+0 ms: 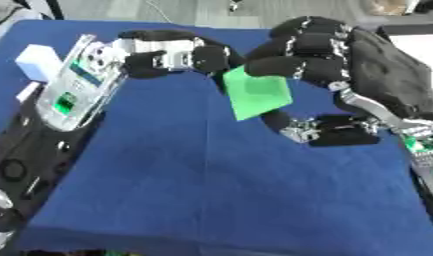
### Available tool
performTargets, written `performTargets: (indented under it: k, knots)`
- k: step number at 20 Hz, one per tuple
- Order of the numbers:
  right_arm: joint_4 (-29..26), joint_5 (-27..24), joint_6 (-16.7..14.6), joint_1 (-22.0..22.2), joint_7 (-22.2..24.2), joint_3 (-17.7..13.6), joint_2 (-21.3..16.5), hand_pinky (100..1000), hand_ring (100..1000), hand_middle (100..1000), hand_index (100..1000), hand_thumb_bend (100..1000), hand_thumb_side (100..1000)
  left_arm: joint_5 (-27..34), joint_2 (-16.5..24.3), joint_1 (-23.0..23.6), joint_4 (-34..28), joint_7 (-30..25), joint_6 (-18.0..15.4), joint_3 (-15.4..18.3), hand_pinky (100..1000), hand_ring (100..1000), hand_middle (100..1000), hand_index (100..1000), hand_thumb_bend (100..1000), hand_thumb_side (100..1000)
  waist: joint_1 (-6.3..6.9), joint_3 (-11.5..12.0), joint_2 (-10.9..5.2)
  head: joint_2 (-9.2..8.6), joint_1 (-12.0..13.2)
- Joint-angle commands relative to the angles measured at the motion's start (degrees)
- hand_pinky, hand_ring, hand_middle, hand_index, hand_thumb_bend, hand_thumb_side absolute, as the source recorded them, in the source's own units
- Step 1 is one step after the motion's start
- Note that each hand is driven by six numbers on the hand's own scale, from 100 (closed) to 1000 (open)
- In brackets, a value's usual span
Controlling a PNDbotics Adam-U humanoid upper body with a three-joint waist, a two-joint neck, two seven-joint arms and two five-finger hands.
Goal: Pick up the objects with one hand, pass them to the other hand, and then place them into the box on the other side of the table.
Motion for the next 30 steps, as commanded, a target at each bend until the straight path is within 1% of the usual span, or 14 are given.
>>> performTargets:
  k: [1, 6, 10, 14, 18, 21, 24, 30]
  knots:
    - [-0.9, 0.1, 0.2, -0.5, -0.6, -1.1, -1.6, 787, 687, 475, 866, 100, 100, 1.6, 1.2, -0.4, -0.9, 0.1, 0.4, 1.7, 786, 735, 747, 865, 608, 1000, -0.02, -0.1, -1.13, 0.31, 0.3]
    - [-0.9, -0.2, 0.7, 0.0, -1.5, -2.3, -2.6, 787, 687, 475, 866, 100, 100, 2.4, 1.6, 0.5, -0.5, 0.1, 1.3, 4.4, 784, 733, 744, 861, 600, 1000, -0.07, -0.3, -1.19, 0.31, 0.3]
    - [-0.9, 0.3, 1.7, 0.6, -2.9, -4.3, -4.5, 785, 689, 476, 865, 107, 100, 2.5, 1.9, 1.8, -0.2, 0.4, 1.7, 7.5, 784, 731, 738, 860, 580, 1000, -0.15, -0.4, -1.25, 0.31, 0.0]
    - [-0.9, 2.6, 3.8, 1.9, -5.2, -7.4, -7.9, 782, 692, 477, 863, 131, 100, 2.9, 2.4, 3.4, -0.8, 2.4, 1.7, 9.8, 780, 726, 727, 852, 552, 1000, -0.18, -0.5, -1.29, 0.31, -0.1]
    - [-0.8, 6.1, 6.8, 4.1, -7.4, -10.3, -11.6, 780, 696, 479, 861, 157, 100, 3.2, 2.7, 4.6, -1.9, 5.6, 1.7, 11.8, 781, 728, 724, 848, 534, 1000, -0.36, -0.4, -1.31, 0.31, -0.7]
    - [0.6, 9.2, 9.2, 5.3, -8.9, -12.7, -13.8, 778, 699, 481, 860, 176, 100, 3.4, 2.9, 5.6, -3.3, 8.4, 1.3, 13.7, 782, 730, 723, 845, 522, 1000, -0.52, -0.3, -1.33, 0.31, -2.0]
    - [3.1, 12.1, 11.2, 5.4, -10.8, -14.6, -15.1, 776, 699, 481, 859, 189, 100, 3.6, 2.8, 6.8, -5.1, 10.9, 0.8, 15.4, 782, 732, 724, 845, 514, 991, -0.58, -0.1, -1.37, 0.31, -3.9]
    - [10.5, 15.8, 14.3, 2.9, -15.4, -17.3, -16.6, 774, 694, 480, 858, 189, 100, 3.9, 2.3, 9.5, -9.0, 13.7, 0.3, 17.2, 782, 730, 723, 846, 499, 972, -0.43, 0.4, -1.42, -0.17, -6.9]
